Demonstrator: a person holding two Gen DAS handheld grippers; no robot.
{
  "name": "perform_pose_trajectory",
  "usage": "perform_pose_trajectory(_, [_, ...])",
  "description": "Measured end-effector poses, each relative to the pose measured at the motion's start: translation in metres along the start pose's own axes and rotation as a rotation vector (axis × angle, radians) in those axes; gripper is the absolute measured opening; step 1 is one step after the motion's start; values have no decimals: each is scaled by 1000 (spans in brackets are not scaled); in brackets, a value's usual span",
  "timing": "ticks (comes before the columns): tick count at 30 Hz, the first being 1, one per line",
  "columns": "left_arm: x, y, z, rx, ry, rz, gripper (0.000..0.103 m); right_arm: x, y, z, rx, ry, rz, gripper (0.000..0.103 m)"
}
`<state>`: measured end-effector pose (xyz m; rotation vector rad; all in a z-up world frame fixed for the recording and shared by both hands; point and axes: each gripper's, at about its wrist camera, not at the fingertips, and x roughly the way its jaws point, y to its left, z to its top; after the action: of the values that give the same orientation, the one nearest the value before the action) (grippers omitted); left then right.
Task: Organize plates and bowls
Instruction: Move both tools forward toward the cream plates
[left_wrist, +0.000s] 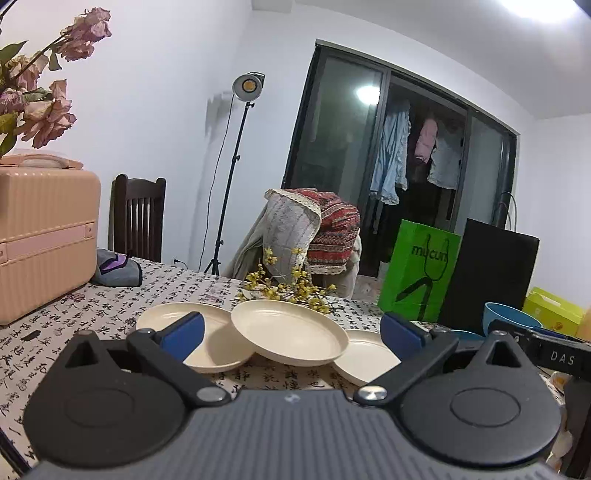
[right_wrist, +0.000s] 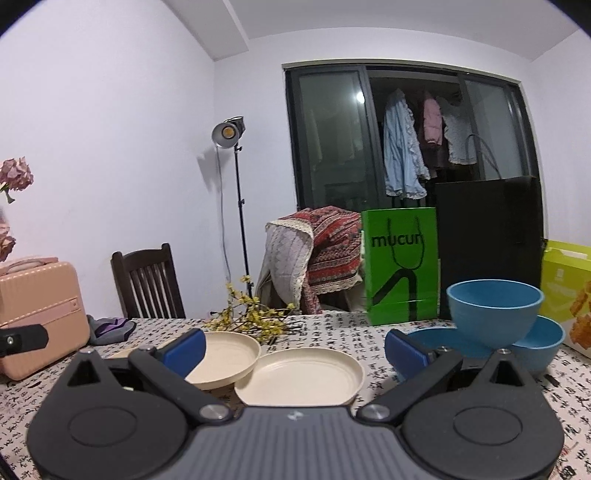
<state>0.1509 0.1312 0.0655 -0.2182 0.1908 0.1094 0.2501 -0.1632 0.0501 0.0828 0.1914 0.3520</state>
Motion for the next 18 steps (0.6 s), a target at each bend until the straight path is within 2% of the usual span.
perform_pose_trajectory(9, [26,15,14,-30,51,37,103,27,23,4,-49,46,15,103])
perform_pose_trajectory(18, [45,20,23,-32,56,64,103,53,33,8,-44,82,13,103])
